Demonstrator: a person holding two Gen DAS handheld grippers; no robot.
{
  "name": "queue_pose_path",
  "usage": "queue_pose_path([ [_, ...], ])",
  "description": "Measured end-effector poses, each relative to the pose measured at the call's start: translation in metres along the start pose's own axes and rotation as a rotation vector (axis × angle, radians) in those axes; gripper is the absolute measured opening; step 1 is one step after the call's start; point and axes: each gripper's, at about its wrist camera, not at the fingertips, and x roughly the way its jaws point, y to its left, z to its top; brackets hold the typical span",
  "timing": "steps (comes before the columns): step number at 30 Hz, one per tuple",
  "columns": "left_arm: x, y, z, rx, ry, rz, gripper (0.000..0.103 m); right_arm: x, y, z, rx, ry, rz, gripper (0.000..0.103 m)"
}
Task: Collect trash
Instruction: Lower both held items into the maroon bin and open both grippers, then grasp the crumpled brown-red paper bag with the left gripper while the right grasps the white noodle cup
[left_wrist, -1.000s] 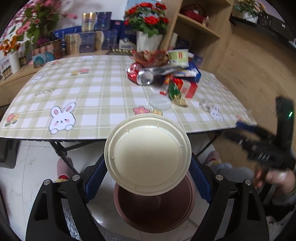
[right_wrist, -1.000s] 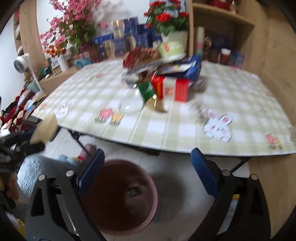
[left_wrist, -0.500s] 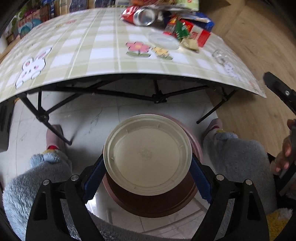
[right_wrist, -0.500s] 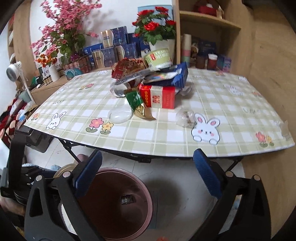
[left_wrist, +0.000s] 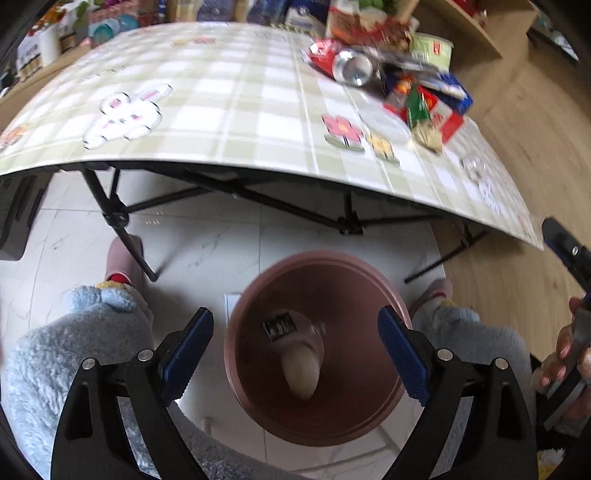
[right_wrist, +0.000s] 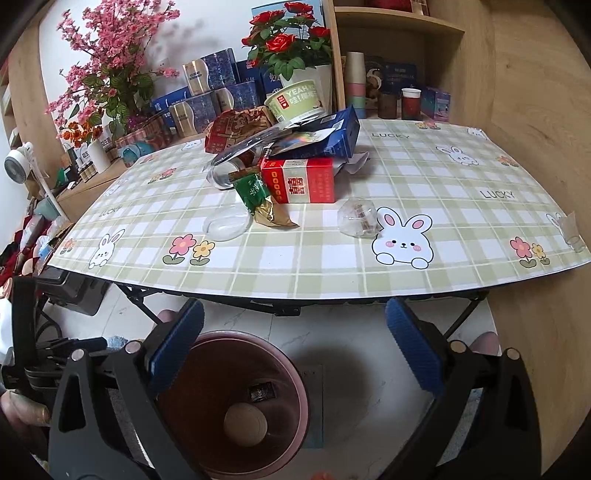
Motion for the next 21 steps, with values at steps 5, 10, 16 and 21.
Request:
queue_pose_path([
  [5,-0.019,0.003,0.006,-0.028,-0.089,-0.003,0.088,-0.001,-0.005,0.005,0.003,-0.008,-0.015,0.097],
  [10,-0.035,0.000,0.022,-0.025,-0.150,0.004,0.088,-0.001,-0.016,0.018,0.006,-0.021,-0.031,0.097],
  [16,-0.046,-0.006,0.053,0.026,-0.196,0.011,0.088,-0.004,-0.028,0.037,0.016,-0.043,-0.033,0.097],
  [21,-0.044,-0.023,0.094,0.090,-0.224,0.004,0.088,0.000,-0.036,0.053,0.015,-0.064,-0.009,0.097],
])
